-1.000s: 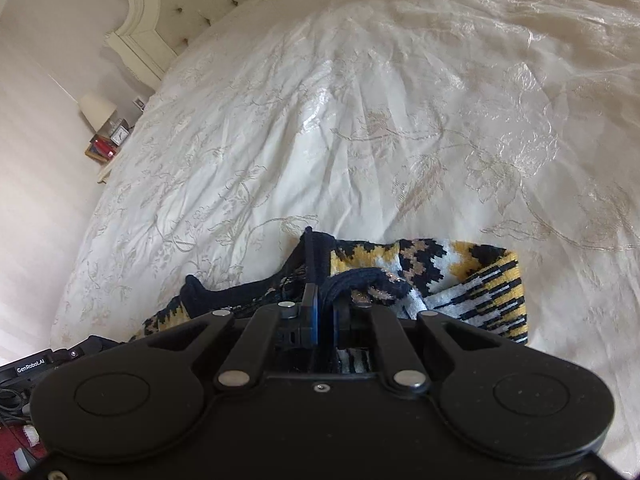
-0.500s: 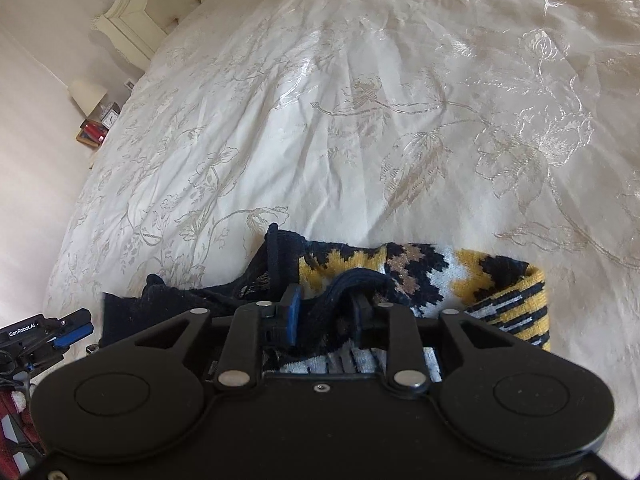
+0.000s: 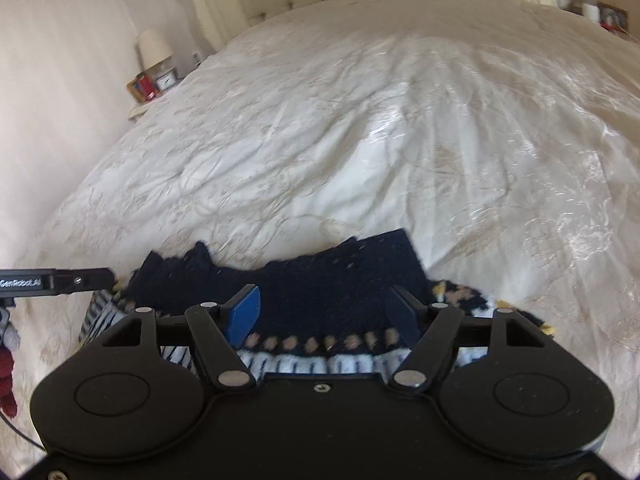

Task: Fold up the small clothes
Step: 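Lift the hem with both grippers and fold it toward the collar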

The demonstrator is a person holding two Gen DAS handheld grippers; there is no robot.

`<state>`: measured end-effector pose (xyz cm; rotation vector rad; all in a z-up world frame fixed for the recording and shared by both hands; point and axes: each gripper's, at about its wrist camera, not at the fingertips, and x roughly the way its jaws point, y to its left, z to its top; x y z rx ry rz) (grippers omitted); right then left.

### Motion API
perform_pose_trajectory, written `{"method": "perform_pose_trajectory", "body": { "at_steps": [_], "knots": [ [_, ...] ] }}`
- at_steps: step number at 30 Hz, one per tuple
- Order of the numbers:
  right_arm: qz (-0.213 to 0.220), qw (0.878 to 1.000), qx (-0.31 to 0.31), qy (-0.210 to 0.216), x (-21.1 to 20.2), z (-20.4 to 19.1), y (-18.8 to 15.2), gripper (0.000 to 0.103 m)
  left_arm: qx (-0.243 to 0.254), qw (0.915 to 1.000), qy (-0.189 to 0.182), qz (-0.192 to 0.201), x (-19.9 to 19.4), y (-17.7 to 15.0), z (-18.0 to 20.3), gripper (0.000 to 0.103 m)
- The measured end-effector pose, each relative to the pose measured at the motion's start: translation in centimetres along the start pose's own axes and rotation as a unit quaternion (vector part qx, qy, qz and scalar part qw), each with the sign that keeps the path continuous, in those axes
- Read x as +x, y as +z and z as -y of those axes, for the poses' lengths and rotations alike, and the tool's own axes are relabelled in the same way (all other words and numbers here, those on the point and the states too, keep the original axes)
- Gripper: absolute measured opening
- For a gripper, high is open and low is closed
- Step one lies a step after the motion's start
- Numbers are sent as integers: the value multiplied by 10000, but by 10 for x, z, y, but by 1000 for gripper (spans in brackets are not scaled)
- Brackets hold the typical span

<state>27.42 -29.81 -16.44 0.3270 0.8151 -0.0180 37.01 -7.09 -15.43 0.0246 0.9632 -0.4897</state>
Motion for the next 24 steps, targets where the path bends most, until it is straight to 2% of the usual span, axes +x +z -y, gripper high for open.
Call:
{"method": "perform_pose_trajectory", "body": {
  "at_steps": [5, 8, 10, 15, 16, 17, 19, 21, 24],
  "knots": [
    [-594, 9936, -940, 198, 20, -46, -28, 75, 595, 9972, 73, -442, 17, -28, 19, 47],
    [-862, 9880, -1281, 97, 34, -55, -39, 75, 879, 9931, 544, -556, 26, -38, 12, 47],
    [-907, 9854, -1432, -173, 42, -49, -40, 75, 886, 9912, 802, -575, 30, -39, -2, 48],
    [-905, 9852, -1212, -803, 45, -6, -32, 76, 769, 9895, 1068, -599, 32, -34, -34, 49],
    [-893, 9842, -1244, -888, 45, 0, -32, 76, 788, 9881, 1170, -615, 33, -33, -36, 55],
    [-874, 9843, -1256, -874, 44, 4, -32, 77, 731, 9881, 1195, -629, 34, -33, -40, 59],
    [-854, 9846, -1279, -836, 43, 7, -35, 77, 479, 9903, 1126, -654, 36, -33, -47, 61],
    [-862, 9842, -1289, -859, 42, 5, -34, 77, 353, 9906, 1129, -688, 34, -30, -48, 61],
    [-789, 9900, -947, -681, 33, 6, -28, 80, 248, 9904, 1177, -687, 25, -26, -43, 60]
  ]
}}
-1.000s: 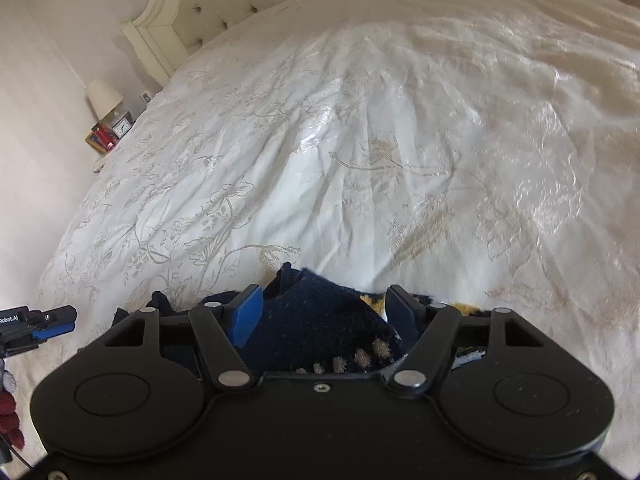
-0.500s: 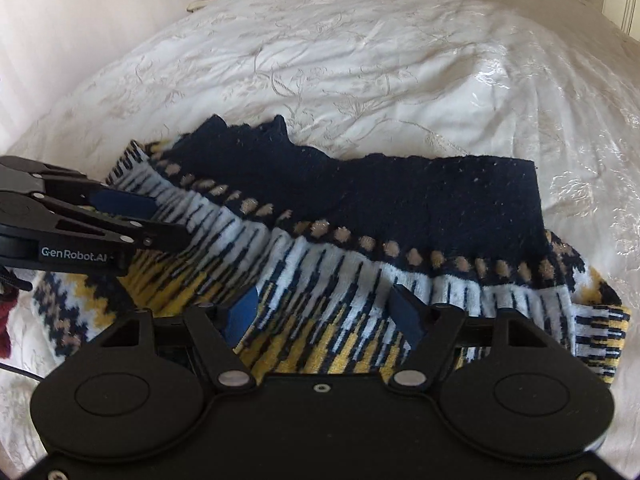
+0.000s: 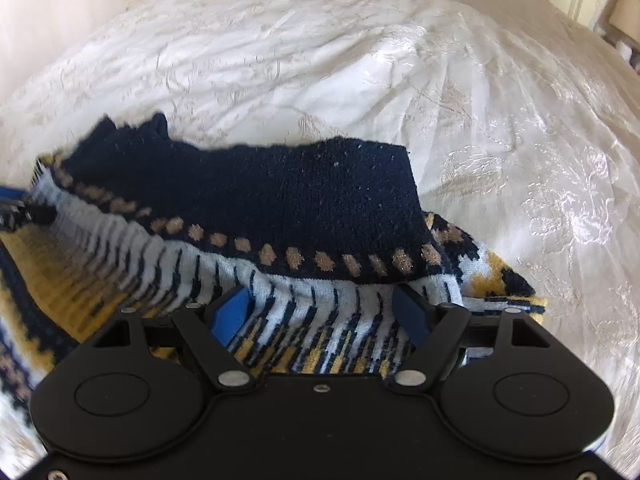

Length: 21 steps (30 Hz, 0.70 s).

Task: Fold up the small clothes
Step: 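Lift the hem with both grippers and fold it toward the collar, then lower the folded hem onto the body and open both grippers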

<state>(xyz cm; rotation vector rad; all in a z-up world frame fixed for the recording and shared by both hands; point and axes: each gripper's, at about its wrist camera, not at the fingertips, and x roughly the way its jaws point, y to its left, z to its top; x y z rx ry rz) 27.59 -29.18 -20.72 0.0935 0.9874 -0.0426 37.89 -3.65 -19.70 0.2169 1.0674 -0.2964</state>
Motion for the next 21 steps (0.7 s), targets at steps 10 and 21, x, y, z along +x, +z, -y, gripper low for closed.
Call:
{"method": "perform_pose_trajectory", "body": {
  "at_steps": [10, 21],
  "knots": [
    [-123, 9999, -55, -84, -46, -5, -55, 86, 221, 9997, -69, 54, -40, -48, 21, 60],
    [-255, 9937, 1066, -225, -81, 40, -107, 92, -674, 9966, 108, -452, -49, -82, -14, 66]
  ]
}}
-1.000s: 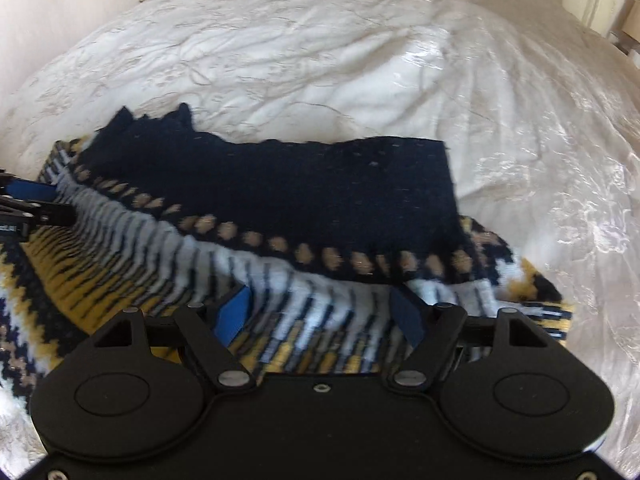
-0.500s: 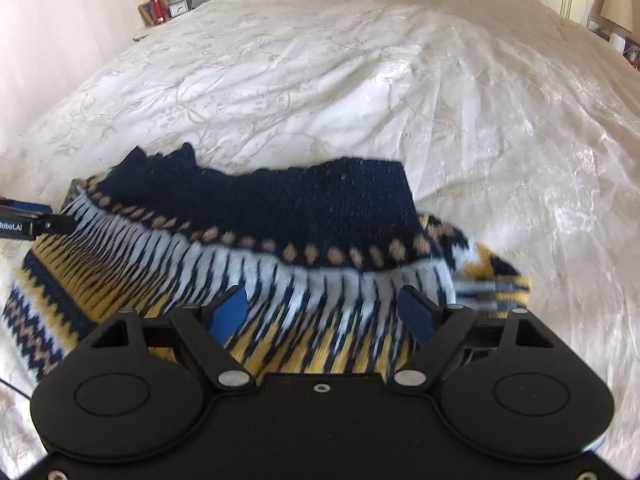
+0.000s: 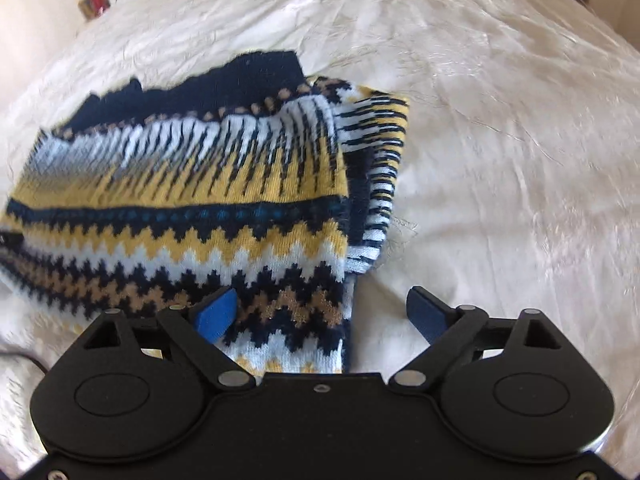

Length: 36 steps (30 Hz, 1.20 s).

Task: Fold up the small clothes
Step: 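Lower the folded hem onto the body and open both grippers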

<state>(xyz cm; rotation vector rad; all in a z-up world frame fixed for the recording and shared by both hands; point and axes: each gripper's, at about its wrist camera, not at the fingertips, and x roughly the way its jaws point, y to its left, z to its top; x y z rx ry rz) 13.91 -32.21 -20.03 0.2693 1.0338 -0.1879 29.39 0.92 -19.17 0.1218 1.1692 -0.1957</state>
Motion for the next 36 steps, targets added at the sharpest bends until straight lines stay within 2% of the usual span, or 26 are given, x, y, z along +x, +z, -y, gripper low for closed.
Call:
{"method": "perform_pose_trajectory", "body": {
  "at_steps": [4, 12, 17, 22, 28, 36],
  "knots": [
    [164, 9972, 526, 506, -9, 14, 0, 100, -107, 9999, -100, 39, -17, -7, 3, 65],
    [177, 9831, 1466, 1082, -4, 36, 0, 102, -173, 9991, -369, 151, -40, -1, 26, 65],
    [15, 9795, 1598, 1228, 6, 43, 3, 102, -313, 9980, -522, 152, -39, 19, 44, 65],
    [-106, 9765, 1633, 1404, 11, 49, 8, 102, -78, 9976, -644, 241, -36, 45, 75, 65],
    [-170, 9714, 1707, 1639, 20, 58, 14, 102, 244, 9965, -756, 263, -19, 73, 112, 65],
    [-282, 9633, 1821, 1950, 37, 69, 21, 103, 621, 9966, -538, -116, 34, 93, 142, 65]
  ]
}}
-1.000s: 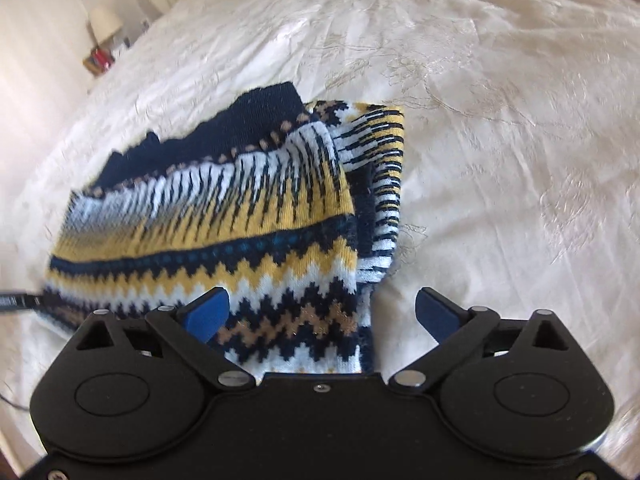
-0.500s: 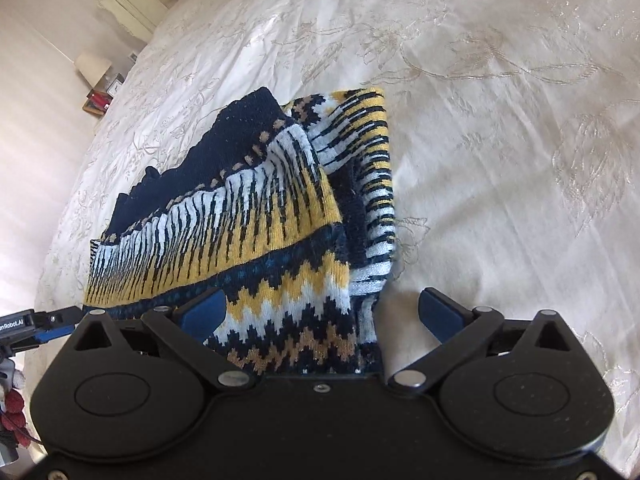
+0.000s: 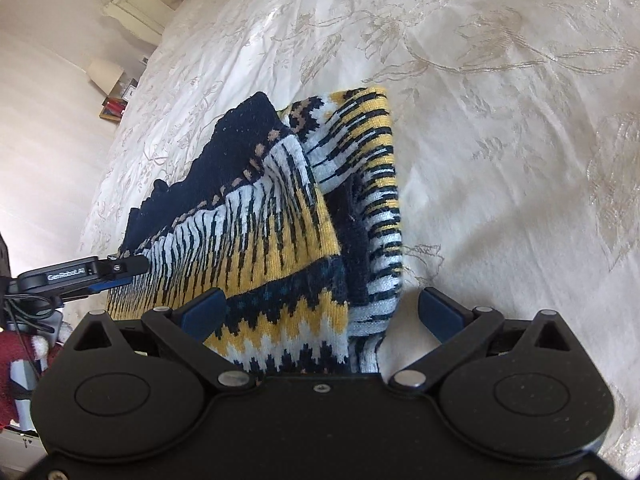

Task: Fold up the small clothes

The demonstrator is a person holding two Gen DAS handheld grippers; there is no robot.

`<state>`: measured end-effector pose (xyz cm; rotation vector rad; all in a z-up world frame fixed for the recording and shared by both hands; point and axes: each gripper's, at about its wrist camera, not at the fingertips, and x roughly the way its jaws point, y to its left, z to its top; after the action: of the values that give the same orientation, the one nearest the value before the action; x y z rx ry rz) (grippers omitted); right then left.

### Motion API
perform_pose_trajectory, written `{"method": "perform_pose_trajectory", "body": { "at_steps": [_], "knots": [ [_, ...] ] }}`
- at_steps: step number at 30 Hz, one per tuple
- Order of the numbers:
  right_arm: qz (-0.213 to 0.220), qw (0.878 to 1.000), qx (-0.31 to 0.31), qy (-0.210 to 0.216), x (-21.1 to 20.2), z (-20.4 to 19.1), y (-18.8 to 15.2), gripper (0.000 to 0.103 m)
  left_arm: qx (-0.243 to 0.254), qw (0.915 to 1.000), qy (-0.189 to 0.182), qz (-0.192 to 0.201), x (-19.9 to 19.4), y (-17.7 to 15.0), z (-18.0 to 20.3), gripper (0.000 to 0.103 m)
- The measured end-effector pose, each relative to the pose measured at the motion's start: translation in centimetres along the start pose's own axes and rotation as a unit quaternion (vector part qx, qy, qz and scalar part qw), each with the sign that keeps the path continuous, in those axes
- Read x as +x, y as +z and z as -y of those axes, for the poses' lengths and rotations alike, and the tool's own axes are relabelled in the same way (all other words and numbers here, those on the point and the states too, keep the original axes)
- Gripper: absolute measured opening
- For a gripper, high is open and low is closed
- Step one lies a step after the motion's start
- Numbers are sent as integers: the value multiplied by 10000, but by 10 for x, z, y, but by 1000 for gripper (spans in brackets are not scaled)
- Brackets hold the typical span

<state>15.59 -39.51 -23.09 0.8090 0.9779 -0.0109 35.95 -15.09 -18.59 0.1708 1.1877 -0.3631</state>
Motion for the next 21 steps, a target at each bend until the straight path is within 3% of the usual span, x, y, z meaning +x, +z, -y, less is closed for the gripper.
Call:
{"method": "perform_pose_trajectory", "body": {
  "at_steps": [3, 17, 21],
  "knots": [
    [-85, 9997, 80, 216, 6, 5, 6, 103, 2, 9998, 113, -181, 19, 2, 0, 66],
    [-324, 9932, 405, 1046, 34, 14, 28, 103, 168, 9991, 261, -301, 50, 13, 3, 102],
    [-278, 9919, 409, 1171, 34, 16, 26, 103, 190, 9990, 270, -295, 54, 15, 3, 103]
  ]
}}
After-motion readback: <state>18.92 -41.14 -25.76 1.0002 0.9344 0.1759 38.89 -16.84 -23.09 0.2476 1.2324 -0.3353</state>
